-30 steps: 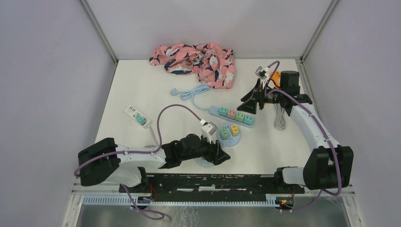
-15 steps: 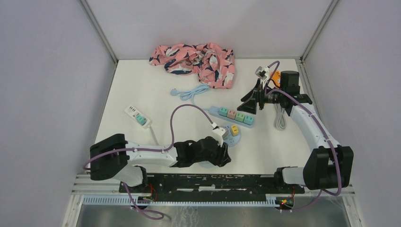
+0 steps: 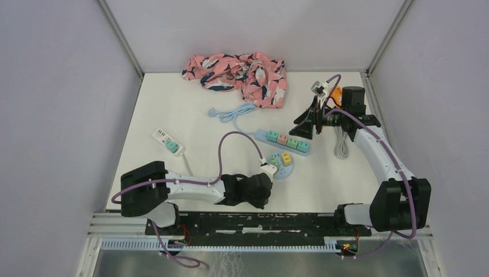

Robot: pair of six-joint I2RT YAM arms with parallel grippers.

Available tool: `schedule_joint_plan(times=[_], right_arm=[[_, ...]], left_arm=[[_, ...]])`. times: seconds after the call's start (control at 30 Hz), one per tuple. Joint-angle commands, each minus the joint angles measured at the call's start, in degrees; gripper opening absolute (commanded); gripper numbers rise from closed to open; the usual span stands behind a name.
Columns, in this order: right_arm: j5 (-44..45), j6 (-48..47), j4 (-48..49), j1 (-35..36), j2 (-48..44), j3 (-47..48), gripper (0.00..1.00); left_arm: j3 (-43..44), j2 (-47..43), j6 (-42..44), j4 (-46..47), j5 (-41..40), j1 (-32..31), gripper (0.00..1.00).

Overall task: Pull the plug off the socket
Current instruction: Move the socket to the center of the board.

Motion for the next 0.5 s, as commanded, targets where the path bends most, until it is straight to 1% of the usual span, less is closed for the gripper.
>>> schedule_joint_plan(times=[0.0, 0.1, 0.17, 0.37, 0.43, 0.47], right_arm=[[-0.7, -1.1, 0.8, -0.3, 0.0, 2.8, 0.82], [-0.6, -1.1, 0.8, -0.3, 0.1, 2.7, 0.82], [-0.5, -1.1, 0.8, -0.3, 0.0, 2.6, 0.82], [-0.2, -1.4, 0.6, -0.3, 0.0, 2.6, 0.82], [-0.1, -1.7, 0.4, -0.3, 0.1, 2.6, 0.82], [0.0, -2.0, 0.2, -0.3, 0.1, 2.6, 0.82]], left_arm=[[2.3, -0.2, 2.4, -8.2, -8.4, -0.1, 0.18], [2.0, -1.0, 3.4, -12.2, -14.8, 0.6, 0.17], [1.0, -1.8, 3.9, -13.3, -16.8, 1.9, 0.17], [-3.4, -7.1, 5.7, -11.3, -18.6, 8.4, 0.2], [-4.7, -9.7, 6.7, -9.4, -18.4, 9.7, 0.22], [-5.1, -11.1, 7.4, -8.2, -18.0, 9.9, 0.25]])
